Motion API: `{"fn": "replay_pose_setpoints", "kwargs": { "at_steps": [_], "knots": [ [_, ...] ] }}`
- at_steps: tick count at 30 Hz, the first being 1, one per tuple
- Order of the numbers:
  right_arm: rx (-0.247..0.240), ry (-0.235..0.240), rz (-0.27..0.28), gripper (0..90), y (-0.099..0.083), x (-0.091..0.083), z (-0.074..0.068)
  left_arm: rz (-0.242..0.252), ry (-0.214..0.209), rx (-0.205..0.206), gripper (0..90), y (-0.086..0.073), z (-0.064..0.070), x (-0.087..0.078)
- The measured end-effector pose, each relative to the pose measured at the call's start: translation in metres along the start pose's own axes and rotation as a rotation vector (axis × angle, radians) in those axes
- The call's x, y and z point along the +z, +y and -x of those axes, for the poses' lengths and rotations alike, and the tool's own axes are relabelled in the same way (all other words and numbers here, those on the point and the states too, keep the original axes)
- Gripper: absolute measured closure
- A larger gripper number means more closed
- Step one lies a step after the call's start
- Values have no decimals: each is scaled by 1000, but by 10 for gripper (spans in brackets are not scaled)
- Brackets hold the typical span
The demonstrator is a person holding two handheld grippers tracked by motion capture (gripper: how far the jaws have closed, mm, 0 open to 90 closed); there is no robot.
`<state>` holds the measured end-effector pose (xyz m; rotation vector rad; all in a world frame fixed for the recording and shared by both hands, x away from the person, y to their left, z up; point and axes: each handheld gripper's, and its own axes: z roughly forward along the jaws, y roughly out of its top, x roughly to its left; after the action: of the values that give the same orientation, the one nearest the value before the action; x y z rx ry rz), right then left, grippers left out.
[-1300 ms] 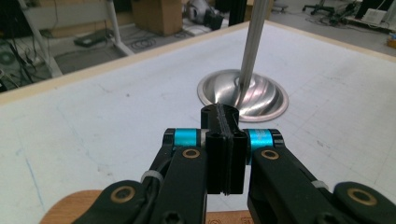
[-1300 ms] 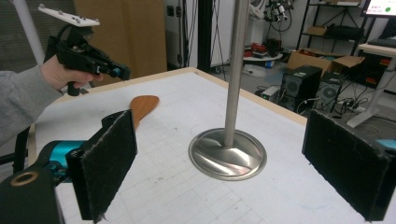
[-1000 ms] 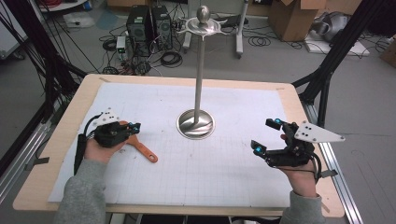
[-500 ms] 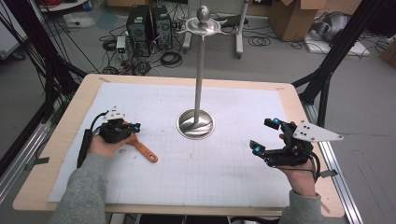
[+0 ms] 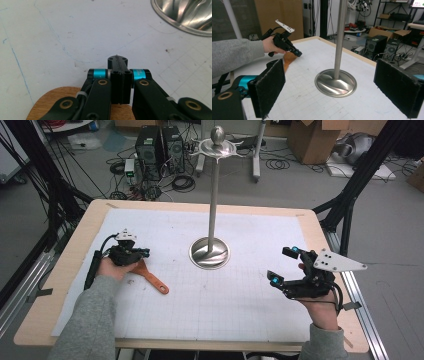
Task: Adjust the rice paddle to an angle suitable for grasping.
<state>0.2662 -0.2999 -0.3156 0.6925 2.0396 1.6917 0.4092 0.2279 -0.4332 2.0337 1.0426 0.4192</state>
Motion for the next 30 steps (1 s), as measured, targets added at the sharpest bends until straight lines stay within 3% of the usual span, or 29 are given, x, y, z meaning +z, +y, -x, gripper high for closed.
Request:
{"fn": "replay_pose_setpoints", "kwargs": {
  "at_steps": [8,16,22,30],
  "knots": [
    [0,20,1,90,0,1,0,-48,23,-15,896,3,-14,7],
    [10,27,-11,90,-2,3,1,-62,-2,-24,896,3,-22,11],
    [8,26,-11,90,-3,2,2,-86,24,-22,896,-1,-23,2],
    [14,24,-19,90,-3,3,1,-88,13,-26,896,-19,-20,-19]
  ]
}}
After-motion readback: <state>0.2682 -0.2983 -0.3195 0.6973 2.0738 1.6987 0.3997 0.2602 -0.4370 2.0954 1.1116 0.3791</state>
